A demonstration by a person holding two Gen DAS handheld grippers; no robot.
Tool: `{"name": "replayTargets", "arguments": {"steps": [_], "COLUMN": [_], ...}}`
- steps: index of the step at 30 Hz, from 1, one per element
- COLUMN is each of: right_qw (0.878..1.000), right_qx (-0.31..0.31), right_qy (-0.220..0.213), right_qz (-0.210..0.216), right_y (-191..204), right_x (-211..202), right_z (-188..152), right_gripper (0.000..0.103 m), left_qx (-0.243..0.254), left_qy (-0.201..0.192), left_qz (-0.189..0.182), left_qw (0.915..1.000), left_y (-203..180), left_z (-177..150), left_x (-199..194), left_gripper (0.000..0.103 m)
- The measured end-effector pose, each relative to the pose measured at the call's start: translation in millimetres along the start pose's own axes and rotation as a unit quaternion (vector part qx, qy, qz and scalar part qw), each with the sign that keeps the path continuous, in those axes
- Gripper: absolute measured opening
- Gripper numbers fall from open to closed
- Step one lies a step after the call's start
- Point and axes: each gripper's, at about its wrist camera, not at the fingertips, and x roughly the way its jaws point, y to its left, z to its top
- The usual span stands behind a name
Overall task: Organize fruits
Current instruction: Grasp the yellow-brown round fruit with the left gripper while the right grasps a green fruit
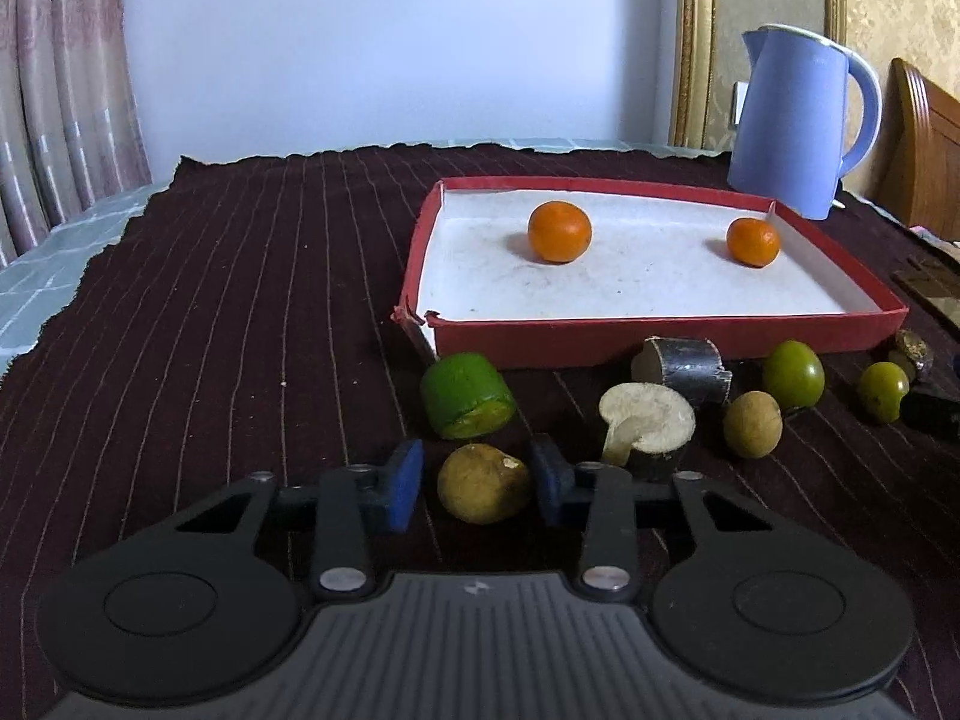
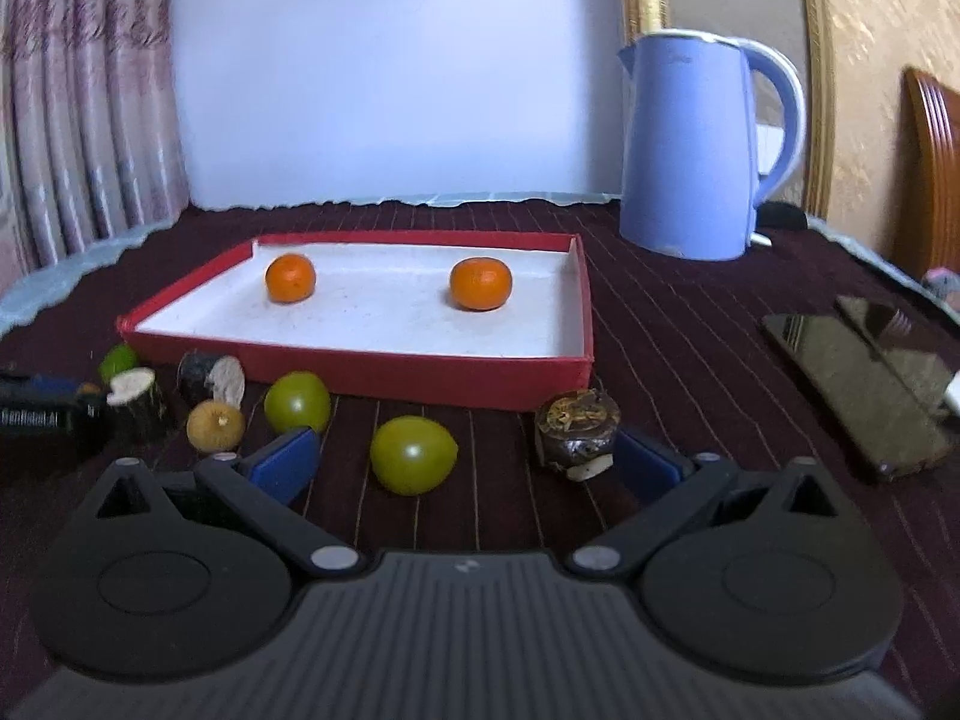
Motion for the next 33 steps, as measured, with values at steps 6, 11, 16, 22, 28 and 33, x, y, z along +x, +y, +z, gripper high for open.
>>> {"name": "replayTargets", "arguments": {"steps": [6,11,16,22,28,33], "right_qw": [0.998,0.998,0.997,0.996,0.991,0.991], "right_qx": [-0.052,-0.054,-0.064,-0.081,-0.098,-0.093], "right_qy": [0.005,0.011,0.03,0.04,0.077,0.078], "right_qz": [-0.023,-0.029,-0.023,0.022,0.04,0.046], "right_y": [4,-5,-7,11,28,29], "right_x": [-6,-11,-7,3,28,32], "right_z": [-4,-5,-7,0,16,17], "right_gripper": [0.103,0.097,0.079,0.065,0.059,0.031], "left_qx": [-0.011,-0.022,-0.039,-0.042,-0.045,-0.045], "left_qy": [-0.017,-0.018,-0.012,-0.012,-0.011,-0.011], "left_qz": [0.002,0.017,0.012,0.014,0.012,0.012], "left_qw": [0.9998,0.9995,0.9991,0.999,0.9989,0.9989], "left_y": [0,2,8,9,10,10], "left_z": [-2,-3,-3,-3,-3,-3], "left_x": [-8,-9,-6,-6,-6,-6], "left_gripper": [0.03,0.03,0.03,0.03,0.03,0.031]}}
